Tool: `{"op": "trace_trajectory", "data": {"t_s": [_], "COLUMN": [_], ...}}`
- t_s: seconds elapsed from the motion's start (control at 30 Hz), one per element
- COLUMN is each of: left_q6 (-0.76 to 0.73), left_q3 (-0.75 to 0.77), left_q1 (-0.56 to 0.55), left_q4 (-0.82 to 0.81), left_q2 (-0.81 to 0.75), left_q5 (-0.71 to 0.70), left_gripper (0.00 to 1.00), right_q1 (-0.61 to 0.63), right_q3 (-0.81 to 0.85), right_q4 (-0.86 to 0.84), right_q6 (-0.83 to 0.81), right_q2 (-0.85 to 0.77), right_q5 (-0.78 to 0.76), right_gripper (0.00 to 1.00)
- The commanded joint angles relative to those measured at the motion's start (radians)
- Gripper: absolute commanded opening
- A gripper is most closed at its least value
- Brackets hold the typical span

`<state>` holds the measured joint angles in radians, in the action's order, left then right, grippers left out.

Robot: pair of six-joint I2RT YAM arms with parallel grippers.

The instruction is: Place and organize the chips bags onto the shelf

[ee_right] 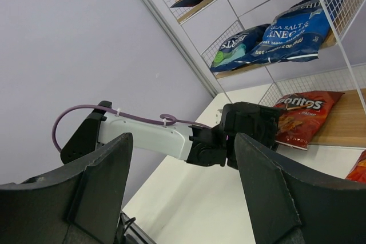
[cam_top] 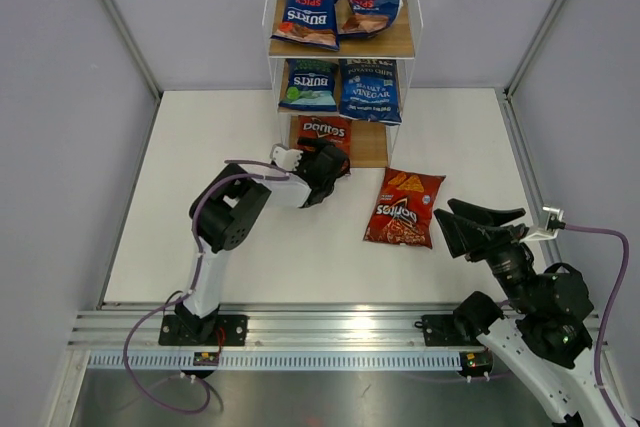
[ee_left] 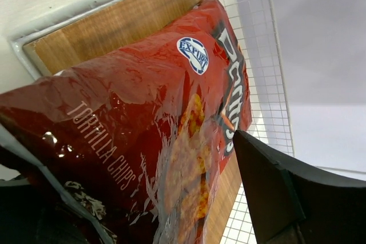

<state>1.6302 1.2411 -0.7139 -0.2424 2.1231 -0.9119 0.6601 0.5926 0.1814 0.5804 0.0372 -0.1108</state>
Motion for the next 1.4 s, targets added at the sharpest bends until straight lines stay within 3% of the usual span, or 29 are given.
{"op": "trace_trajectory", "data": {"t_s": [0.0, 0.1, 0.2, 0.23, 1.03, 1.2, 1.37], "left_q6": [0.071, 0.117, 0.174, 0.184, 0.169, 0.142, 0.089], "left_q3": [0.043, 0.055, 0.096, 0.112, 0.043, 0.017, -0.006], "left_q1": [0.005, 0.004, 0.004, 0.004, 0.005, 0.005, 0.002], "left_q4": [0.189, 0.265, 0.400, 0.423, 0.526, 0.509, 0.462], "left_q2": [-0.023, -0.025, -0.026, -0.026, -0.127, -0.172, -0.193], "left_q5": [0.008, 0.022, 0.022, 0.019, 0.139, 0.130, 0.136], "left_gripper": [0.81, 0.82, 0.98, 0.99, 0.99, 0.99, 0.99], "right_q1": [0.003, 0.004, 0.003, 0.003, 0.004, 0.003, 0.003], "right_q3": [0.015, 0.019, 0.023, 0.023, 0.022, 0.036, 0.013], "right_q4": [-0.011, -0.003, 0.003, 0.004, 0.046, 0.142, 0.103], "right_q6": [0.012, 0.007, 0.009, 0.007, 0.018, 0.021, 0.013], "right_q2": [-0.014, -0.016, -0.019, -0.020, -0.008, 0.128, 0.285], "right_q5": [0.006, 0.002, 0.000, 0.000, -0.012, -0.082, -0.011], "right_gripper": [0.80, 0.80, 0.80, 0.80, 0.79, 0.78, 0.79]}}
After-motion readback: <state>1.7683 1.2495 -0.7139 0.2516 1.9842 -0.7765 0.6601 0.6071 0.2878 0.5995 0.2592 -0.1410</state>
